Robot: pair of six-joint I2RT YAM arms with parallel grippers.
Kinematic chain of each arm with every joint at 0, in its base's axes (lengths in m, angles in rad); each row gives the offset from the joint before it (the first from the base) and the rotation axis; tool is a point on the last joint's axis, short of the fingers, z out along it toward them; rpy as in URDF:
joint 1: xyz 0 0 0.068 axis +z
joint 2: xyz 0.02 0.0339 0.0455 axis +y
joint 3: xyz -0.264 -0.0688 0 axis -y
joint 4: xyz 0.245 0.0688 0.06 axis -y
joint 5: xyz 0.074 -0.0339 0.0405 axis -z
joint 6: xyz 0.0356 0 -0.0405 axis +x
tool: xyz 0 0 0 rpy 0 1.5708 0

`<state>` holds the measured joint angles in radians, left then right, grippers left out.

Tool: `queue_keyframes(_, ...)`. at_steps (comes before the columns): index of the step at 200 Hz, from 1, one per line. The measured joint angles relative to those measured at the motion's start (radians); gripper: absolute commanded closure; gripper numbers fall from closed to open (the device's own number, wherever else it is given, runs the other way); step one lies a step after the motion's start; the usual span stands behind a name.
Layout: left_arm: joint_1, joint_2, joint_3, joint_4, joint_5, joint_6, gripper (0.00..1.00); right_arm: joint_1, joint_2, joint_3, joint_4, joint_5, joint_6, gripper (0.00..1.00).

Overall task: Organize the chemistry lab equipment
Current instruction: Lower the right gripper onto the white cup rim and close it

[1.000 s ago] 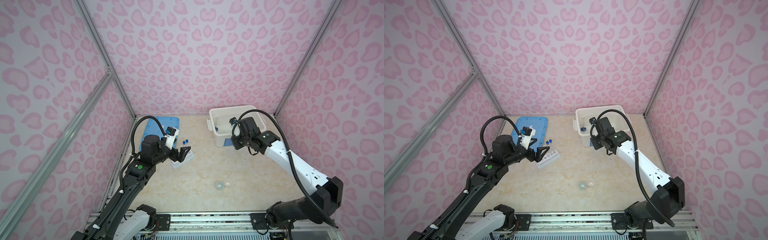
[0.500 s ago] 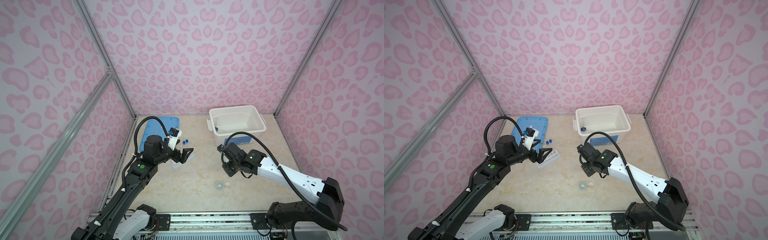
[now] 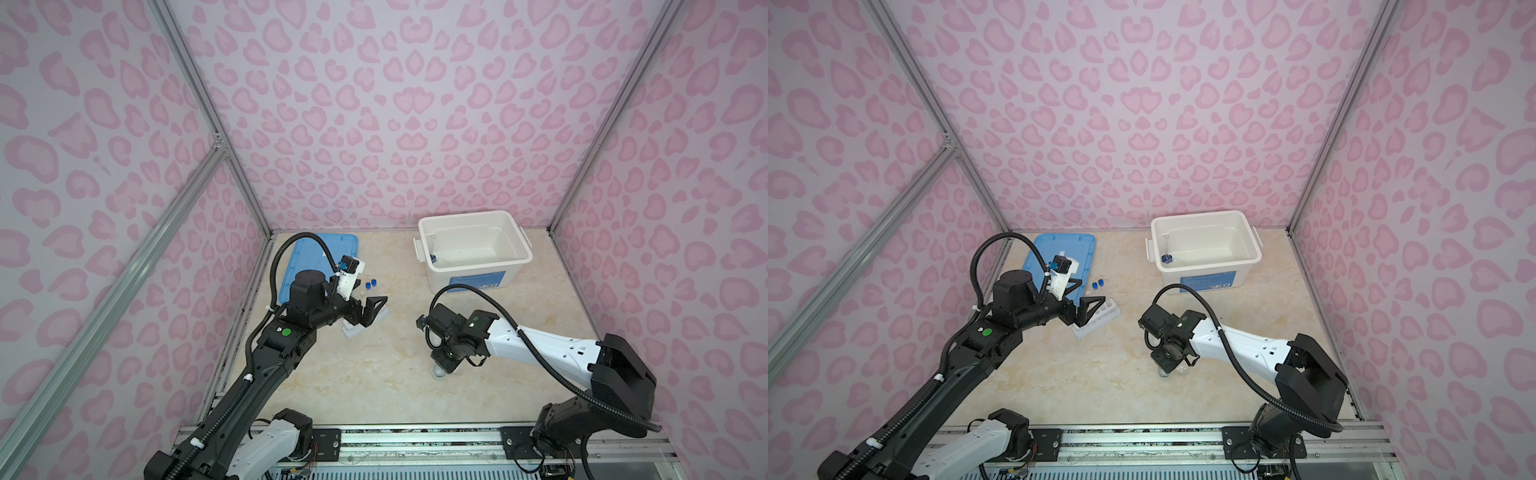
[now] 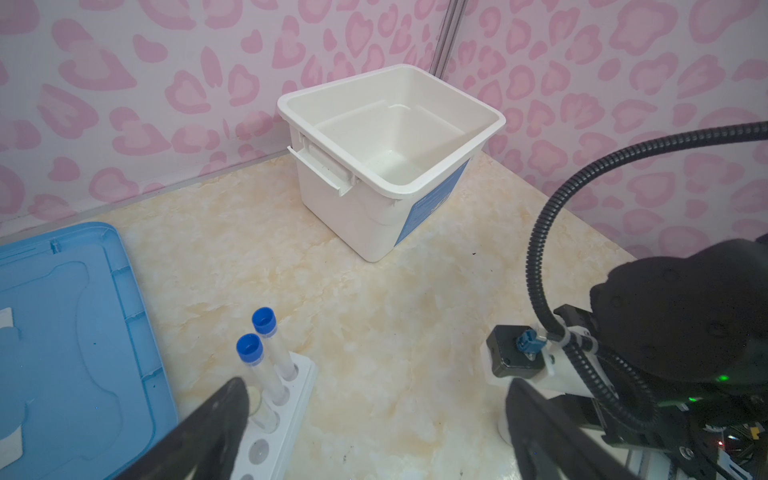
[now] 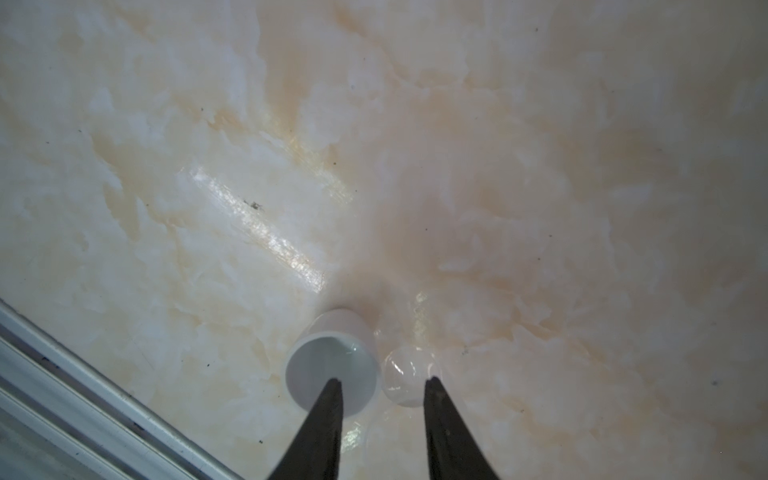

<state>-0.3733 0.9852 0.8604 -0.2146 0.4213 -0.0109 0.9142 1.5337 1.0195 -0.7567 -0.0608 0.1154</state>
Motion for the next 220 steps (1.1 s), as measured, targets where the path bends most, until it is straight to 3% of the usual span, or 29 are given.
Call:
queue_keyframes(110, 0.0, 0.02, 0.0, 0.0, -0.01, 0.0, 0.03, -0.035, 0.071, 0.009, 0.004, -0.05, -0.126, 0.71)
queue_keyframes(220, 0.0, 0.02, 0.0, 0.0, -0.022, 0.001, 0.03, -0.031, 0.1, 0.004, 0.003, -0.089, -0.163, 0.76)
